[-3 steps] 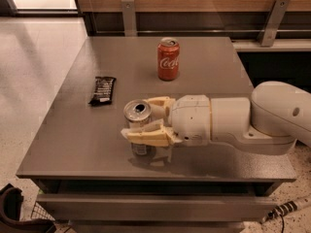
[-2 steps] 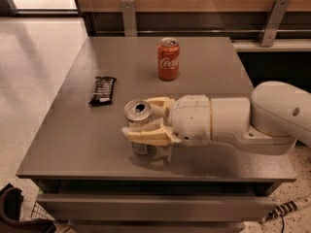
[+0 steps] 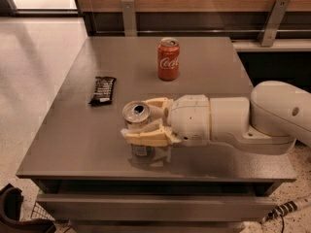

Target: Pick redbull can

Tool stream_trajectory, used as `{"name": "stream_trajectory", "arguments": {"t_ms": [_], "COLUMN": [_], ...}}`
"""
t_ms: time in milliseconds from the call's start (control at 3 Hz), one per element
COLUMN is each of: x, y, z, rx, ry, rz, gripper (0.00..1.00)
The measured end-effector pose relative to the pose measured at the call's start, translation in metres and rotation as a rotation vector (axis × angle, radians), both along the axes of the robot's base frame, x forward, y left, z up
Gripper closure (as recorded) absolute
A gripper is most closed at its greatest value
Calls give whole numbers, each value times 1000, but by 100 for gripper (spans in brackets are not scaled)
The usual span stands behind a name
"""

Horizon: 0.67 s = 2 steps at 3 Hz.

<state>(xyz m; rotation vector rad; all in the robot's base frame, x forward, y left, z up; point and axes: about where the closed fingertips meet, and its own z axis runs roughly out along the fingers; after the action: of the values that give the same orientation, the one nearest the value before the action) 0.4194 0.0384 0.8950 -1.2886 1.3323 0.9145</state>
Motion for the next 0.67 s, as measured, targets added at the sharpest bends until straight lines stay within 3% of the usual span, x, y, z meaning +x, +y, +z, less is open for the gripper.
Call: {"name": "stream_trajectory", "arguments": {"t_ms": [667], "x": [0], "y": [0], "z": [0], "rx": [0], "ry": [0], "rz": [0], "gripper": [100]}}
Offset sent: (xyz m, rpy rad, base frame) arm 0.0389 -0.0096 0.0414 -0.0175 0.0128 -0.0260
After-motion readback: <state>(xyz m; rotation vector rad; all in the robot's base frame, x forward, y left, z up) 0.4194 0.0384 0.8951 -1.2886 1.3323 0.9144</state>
